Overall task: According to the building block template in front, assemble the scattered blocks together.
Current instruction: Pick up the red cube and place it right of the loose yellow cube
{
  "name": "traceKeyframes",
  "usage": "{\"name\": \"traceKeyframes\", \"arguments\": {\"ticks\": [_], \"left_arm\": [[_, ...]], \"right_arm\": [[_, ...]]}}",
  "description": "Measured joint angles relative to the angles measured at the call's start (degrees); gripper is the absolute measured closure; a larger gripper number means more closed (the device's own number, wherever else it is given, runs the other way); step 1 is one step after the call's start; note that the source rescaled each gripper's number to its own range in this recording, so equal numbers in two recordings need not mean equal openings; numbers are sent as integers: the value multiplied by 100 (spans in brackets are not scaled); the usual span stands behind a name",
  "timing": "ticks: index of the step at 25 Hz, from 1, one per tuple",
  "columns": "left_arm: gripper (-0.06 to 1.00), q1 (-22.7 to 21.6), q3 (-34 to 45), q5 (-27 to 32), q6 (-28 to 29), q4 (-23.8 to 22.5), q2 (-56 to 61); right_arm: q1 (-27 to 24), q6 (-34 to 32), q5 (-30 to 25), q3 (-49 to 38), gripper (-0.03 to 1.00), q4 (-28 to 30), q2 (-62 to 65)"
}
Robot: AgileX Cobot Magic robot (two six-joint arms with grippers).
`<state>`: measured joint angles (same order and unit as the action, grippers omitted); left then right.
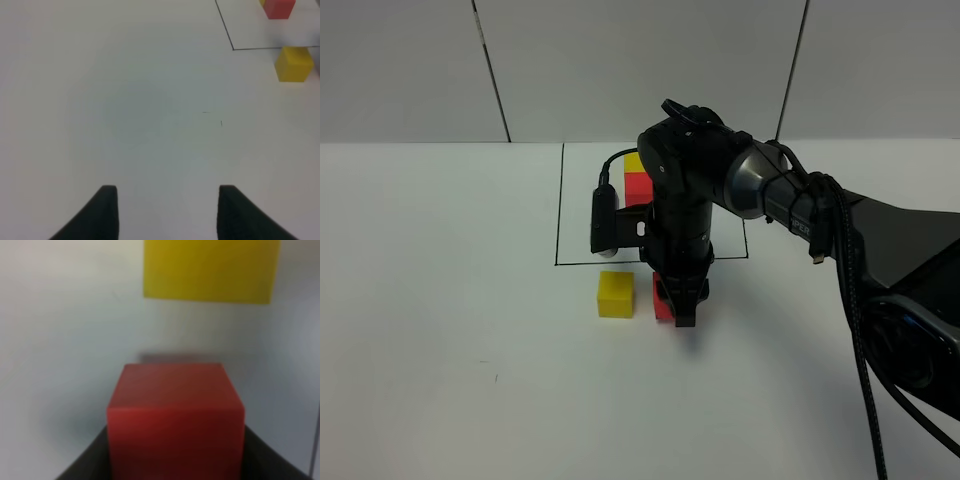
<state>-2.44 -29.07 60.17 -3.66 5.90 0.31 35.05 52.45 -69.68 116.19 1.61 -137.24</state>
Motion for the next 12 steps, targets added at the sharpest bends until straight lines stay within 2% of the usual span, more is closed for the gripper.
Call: {"name": "traceKeyframes", "arguments": {"ticks": [12], "left_arm": [[92,0,0,0,0,-5,0]], "right_arm": [[-108,-277,57,70,96,-340,-271]]}}
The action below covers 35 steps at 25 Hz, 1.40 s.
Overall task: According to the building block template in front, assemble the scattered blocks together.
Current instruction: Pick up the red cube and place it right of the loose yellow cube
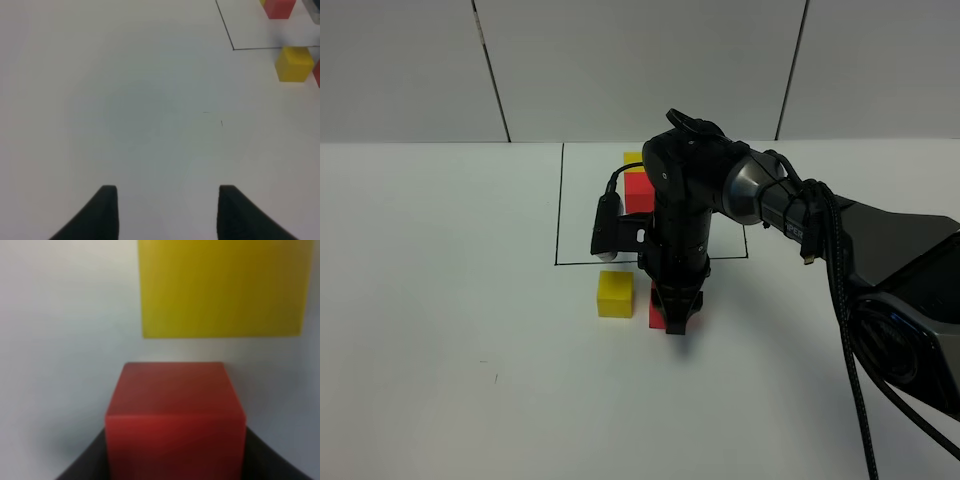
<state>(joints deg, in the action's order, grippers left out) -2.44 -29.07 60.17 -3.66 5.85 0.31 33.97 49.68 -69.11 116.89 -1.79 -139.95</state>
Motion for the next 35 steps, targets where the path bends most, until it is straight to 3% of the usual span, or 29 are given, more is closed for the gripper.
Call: {"name": "traceKeyframes", "arguments": {"ticks": [9,35], "left_arm": [[92,0,0,0,0,-6,0],[92,0,0,0,0,-6,0]], "right_arm": [[-6,-4,358,0,96,-106,-4],[-6,190,543,0,96,-285,-31]]}}
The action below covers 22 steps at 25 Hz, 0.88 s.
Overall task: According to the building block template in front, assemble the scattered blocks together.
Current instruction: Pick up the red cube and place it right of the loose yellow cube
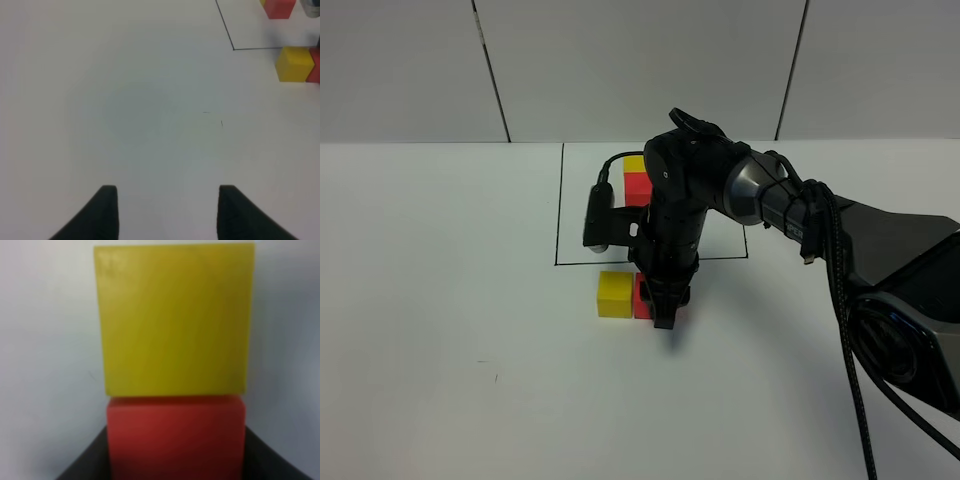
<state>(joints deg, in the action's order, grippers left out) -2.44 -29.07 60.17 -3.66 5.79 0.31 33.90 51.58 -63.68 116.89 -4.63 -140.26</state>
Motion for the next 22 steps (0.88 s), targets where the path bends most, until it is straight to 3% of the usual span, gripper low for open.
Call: {"name": "traceKeyframes", "arguments": {"ticks": [22], "left_arm": [[92,0,0,0,0,0,0]], "right_arm": [[0,323,-27,17,96,-35,-9]]}}
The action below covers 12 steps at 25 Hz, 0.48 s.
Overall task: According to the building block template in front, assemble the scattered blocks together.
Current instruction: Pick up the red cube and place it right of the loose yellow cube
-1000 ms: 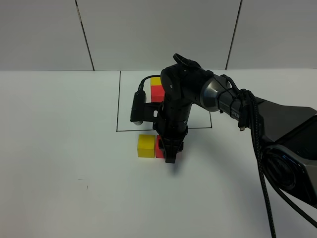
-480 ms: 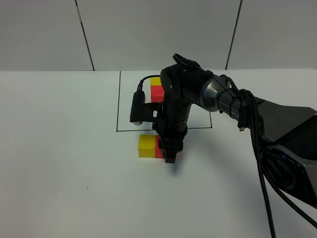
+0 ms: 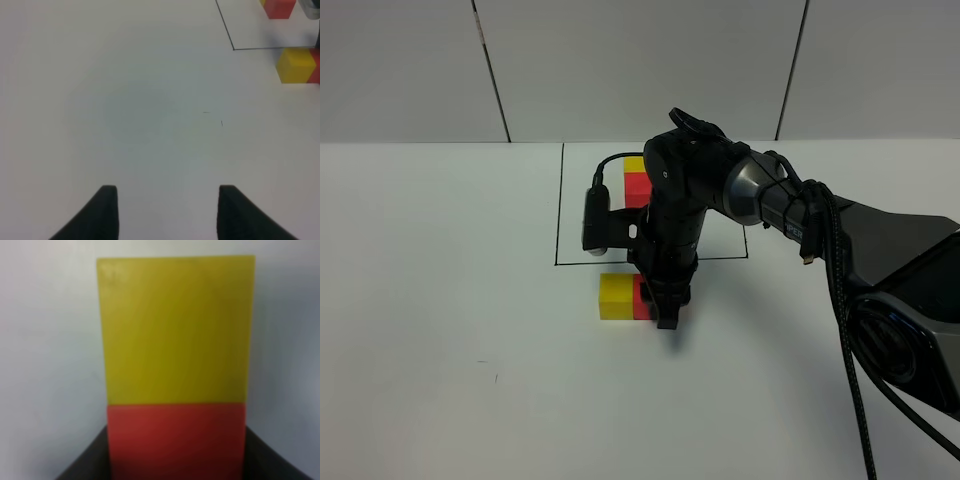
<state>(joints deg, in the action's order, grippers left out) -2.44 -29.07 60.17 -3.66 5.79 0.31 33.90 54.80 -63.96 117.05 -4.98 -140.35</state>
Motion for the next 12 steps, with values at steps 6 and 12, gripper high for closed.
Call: {"name": "traceKeyframes", "arguments": {"ticks": [6,12], "left_arm": [[92,0,0,0,0,0,0],[92,0,0,0,0,0,0]], "right_arm": [[0,36,-11,6,96,-37,-4],[-5,41,-15,6,96,-49,-4]]}}
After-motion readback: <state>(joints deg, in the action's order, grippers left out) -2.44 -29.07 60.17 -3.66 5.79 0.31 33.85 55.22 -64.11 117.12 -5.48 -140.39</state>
